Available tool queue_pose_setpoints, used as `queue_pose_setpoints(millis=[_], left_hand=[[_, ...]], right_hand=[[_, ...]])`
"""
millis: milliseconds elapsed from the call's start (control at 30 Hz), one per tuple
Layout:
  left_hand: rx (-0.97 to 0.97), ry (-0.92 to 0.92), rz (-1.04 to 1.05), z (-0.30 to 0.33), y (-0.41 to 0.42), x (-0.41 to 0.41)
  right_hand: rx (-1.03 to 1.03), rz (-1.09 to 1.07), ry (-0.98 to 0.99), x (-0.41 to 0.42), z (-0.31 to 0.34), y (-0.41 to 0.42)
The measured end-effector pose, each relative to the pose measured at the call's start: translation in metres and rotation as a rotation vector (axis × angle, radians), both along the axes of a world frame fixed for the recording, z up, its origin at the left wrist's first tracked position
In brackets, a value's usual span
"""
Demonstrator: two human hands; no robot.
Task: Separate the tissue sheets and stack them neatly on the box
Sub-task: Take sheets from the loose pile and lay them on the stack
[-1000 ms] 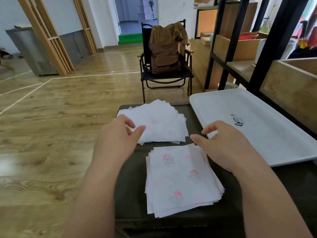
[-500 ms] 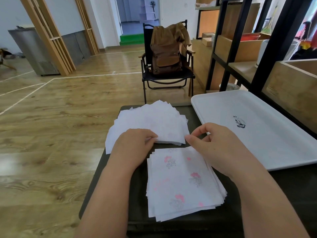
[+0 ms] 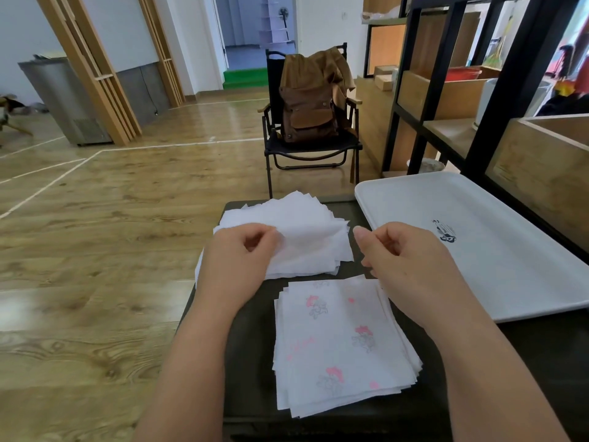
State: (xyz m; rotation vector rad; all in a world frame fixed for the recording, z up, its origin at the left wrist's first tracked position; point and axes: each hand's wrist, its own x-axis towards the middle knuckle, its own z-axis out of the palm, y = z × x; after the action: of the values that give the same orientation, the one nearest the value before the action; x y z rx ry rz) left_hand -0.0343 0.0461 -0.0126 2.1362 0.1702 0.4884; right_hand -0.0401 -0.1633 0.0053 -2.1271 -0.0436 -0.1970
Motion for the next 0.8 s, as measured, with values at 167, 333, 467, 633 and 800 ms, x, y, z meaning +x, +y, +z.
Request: queue_pose_setpoints(millis=[167,333,467,633,800], left_hand=[[-0.752,0.08,-0.051,0.032,-0.003,-0.015],[-0.988,0.193,-0.142,0.041,-0.01,-0.022],[-0.742,0.189,-0.093,0.038,-0.013,-0.024],[-0.507,0.139,-0.042,0.04,-0.023,-0.028],[-0.321,0.112,0.033,0.038,-0.02,-0.029]], right_hand=[[0.17,0.095,-0.026,-0.002,0.003,0.003],[0.403,0.253,0.008,-0.009,0.012,0.013],[0.529,0.242,-0.012,-0.009,0.014,0.015],[0.526,0.238,-0.036,-0.009,0.015,0.014],[0.495,0.27,-0.055,-0.009,0.014,0.013]])
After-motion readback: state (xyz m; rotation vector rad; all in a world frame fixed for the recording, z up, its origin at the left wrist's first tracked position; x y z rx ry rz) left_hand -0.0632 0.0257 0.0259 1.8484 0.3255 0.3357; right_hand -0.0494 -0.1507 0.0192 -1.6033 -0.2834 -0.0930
